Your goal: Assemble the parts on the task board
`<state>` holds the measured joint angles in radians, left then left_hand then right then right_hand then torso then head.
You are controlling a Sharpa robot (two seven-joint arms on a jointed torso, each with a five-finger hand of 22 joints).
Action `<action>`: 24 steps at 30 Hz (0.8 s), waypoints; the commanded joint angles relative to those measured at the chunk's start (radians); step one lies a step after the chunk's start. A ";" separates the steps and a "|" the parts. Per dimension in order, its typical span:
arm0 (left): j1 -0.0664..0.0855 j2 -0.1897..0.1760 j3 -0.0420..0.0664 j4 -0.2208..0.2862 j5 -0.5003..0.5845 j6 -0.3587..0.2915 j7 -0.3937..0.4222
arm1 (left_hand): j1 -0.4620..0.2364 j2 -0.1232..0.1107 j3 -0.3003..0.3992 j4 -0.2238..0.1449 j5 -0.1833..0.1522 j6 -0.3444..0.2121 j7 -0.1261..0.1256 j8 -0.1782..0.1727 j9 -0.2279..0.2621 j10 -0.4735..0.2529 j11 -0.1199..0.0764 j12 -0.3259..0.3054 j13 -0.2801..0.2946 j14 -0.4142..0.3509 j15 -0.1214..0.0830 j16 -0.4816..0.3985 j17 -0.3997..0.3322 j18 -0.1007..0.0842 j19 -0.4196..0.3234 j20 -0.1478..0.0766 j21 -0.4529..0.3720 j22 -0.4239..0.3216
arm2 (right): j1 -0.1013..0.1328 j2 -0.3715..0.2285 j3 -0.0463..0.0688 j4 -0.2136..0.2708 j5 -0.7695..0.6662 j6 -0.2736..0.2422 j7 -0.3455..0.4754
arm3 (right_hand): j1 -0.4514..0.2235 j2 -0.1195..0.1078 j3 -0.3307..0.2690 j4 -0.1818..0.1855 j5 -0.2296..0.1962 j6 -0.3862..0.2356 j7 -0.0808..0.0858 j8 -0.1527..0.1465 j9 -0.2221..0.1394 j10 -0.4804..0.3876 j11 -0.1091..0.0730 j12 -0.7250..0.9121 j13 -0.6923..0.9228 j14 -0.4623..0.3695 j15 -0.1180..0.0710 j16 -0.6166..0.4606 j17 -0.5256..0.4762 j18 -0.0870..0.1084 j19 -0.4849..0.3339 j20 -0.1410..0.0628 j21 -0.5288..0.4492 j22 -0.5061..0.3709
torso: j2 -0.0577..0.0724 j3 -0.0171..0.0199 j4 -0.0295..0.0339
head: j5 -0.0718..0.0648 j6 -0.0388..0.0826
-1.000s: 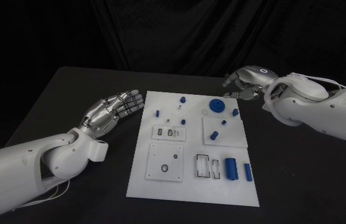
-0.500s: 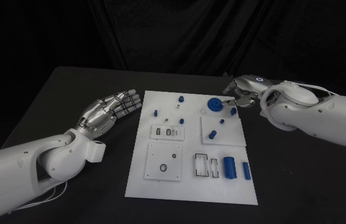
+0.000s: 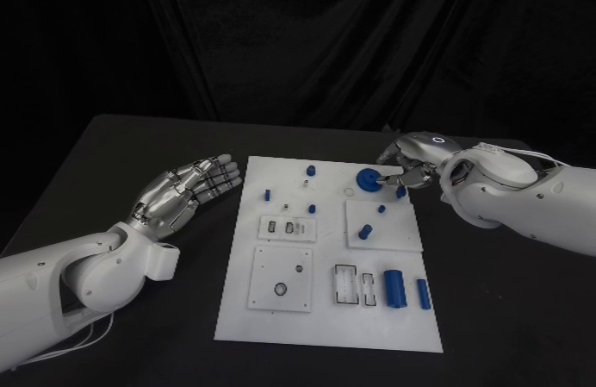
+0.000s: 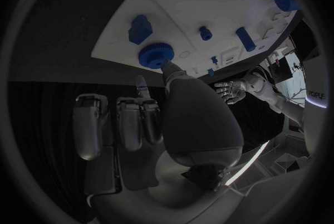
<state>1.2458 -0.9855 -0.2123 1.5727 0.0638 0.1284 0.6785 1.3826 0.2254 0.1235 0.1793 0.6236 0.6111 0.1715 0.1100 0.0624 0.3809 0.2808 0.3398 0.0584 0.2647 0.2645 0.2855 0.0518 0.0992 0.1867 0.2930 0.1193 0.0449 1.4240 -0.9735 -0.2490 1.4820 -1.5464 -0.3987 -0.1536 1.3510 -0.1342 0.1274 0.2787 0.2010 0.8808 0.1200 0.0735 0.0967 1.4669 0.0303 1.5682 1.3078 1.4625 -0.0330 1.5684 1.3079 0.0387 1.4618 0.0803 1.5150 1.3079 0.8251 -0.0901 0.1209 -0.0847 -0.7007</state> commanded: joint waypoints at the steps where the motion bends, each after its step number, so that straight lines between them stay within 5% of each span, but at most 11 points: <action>1: 0.000 0.001 0.001 0.000 0.002 0.017 0.262 | 0.002 -0.008 0.003 0.001 0.003 0.002 0.003 0.004 0.001 -0.001 0.007 0.002 0.001 0.002 0.006 0.007 0.001 -0.007 0.006 0.000 0.004 0.000 | -0.004 0.003 0.001 0.003 -0.024 -0.027 -0.011 | 0.020 0.003 0.009 -0.004 0.030 0.006 -0.004 0.003 0.003 0.104 -0.006 0.003 0.263 0.108 -0.005 0.002 0.263 -0.015 0.054 -0.007 0.005 0.185 | 0.000 -0.0002 -0.0003 | 0.000 -0.002; 12: -0.001 0.002 0.001 -0.002 0.002 0.020 0.262 | 0.002 -0.008 0.006 0.001 0.004 0.000 0.004 0.004 0.001 -0.002 0.008 0.002 0.001 0.002 0.007 0.007 0.001 -0.008 0.006 0.000 0.004 0.000 | -0.012 0.019 0.001 -0.007 -0.035 -0.020 -0.013 | 0.035 0.003 0.012 -0.014 0.057 0.010 -0.005 0.005 0.006 0.104 -0.008 0.003 0.263 0.108 -0.007 0.002 0.263 -0.015 0.056 -0.009 0.007 0.189 | 0.000 -0.0001 0.0000 | -0.001 -0.008; 24: -0.001 0.000 0.001 -0.003 0.002 0.021 0.261 | 0.002 -0.008 0.006 0.001 0.004 0.000 0.004 0.004 0.001 -0.002 0.008 0.002 0.001 0.002 0.007 0.007 0.001 -0.008 0.006 0.000 0.004 0.000 | -0.019 0.035 0.001 -0.017 -0.052 -0.003 -0.030 | 0.037 -0.003 0.007 -0.015 0.040 0.006 -0.004 0.002 0.008 0.104 -0.008 0.003 0.263 0.108 -0.008 0.002 0.263 -0.015 0.055 -0.010 0.006 0.188 | 0.000 -0.0001 0.0002 | -0.003 -0.017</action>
<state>1.2457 -0.9856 -0.2123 1.5681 0.0641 0.1334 0.6785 1.3827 0.2254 0.1234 0.1793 0.6236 0.6111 0.1715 0.1100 0.0623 0.3809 0.2808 0.3398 0.0584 0.2647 0.2645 0.2901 0.0515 0.0995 0.1867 0.2929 0.1193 0.0449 1.4069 -0.9391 -0.2487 1.4665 -1.5791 -0.4026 -0.1569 1.3832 -0.1353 0.1371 0.2689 0.2462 0.8844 0.1165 0.0735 0.1042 1.4668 0.0303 1.5681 1.3075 1.4660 -0.0366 1.5683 1.3077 0.0390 1.4654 0.0768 1.5186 1.3077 0.8248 -0.0903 0.1207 -0.0861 -0.7161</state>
